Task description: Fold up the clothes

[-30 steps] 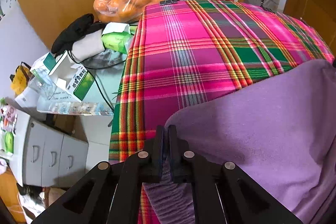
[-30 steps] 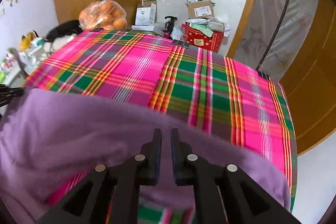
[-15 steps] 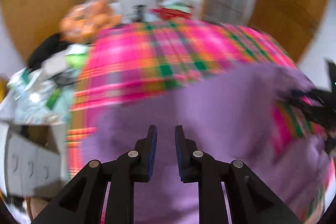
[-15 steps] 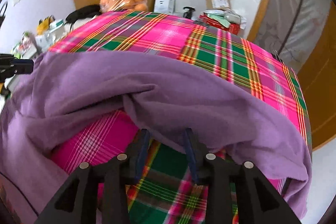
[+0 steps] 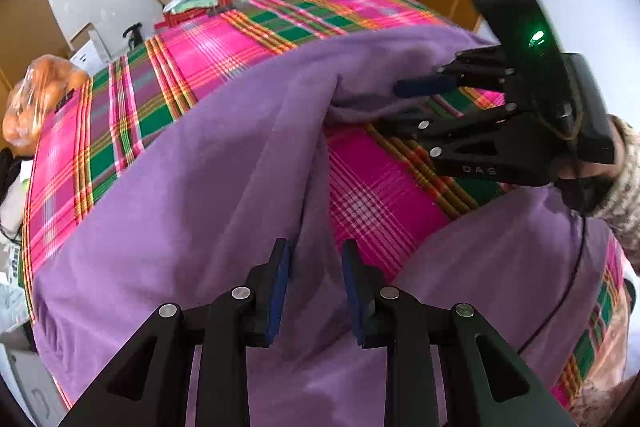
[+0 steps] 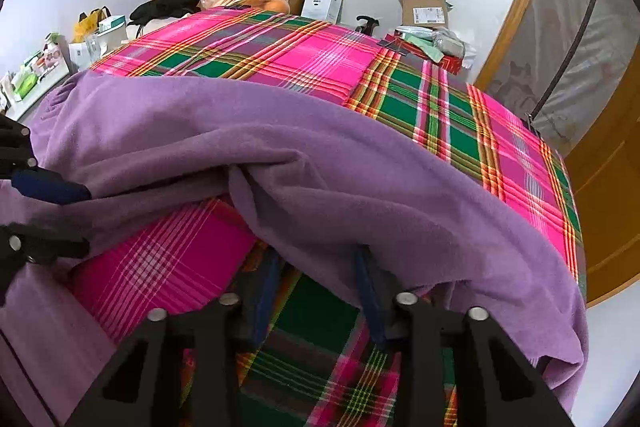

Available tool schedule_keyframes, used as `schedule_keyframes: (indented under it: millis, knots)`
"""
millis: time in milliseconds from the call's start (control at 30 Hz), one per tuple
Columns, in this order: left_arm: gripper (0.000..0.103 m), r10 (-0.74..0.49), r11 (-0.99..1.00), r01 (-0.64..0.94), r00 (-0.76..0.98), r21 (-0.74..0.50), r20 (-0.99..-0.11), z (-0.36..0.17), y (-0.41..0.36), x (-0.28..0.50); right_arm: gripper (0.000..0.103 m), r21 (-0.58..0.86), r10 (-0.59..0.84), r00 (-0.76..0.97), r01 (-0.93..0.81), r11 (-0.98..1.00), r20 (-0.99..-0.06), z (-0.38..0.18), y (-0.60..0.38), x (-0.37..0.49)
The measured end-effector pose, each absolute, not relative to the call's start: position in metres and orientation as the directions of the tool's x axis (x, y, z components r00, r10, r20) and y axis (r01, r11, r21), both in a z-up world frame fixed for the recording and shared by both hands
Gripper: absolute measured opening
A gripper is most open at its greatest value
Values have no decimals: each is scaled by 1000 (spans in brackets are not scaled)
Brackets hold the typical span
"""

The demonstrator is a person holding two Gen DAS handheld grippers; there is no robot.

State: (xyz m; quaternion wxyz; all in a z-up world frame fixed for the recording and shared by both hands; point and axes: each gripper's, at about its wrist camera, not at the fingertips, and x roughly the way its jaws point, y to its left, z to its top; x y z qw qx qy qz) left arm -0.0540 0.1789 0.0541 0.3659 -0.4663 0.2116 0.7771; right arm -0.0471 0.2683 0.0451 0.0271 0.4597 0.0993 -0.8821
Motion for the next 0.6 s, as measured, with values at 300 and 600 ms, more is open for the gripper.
schedule_keyframes:
  millis: [300,600]
  knots:
    - [30,278,-641,-762,-339,89,-899,37,194,-51,6,-139,50,-579,110,-984,-814,49,279,-36]
    - [8,345,-663,-748,-316,8,-884,54,171,-54,5,-134,82,-618,38,-990,-782,73,302,-15]
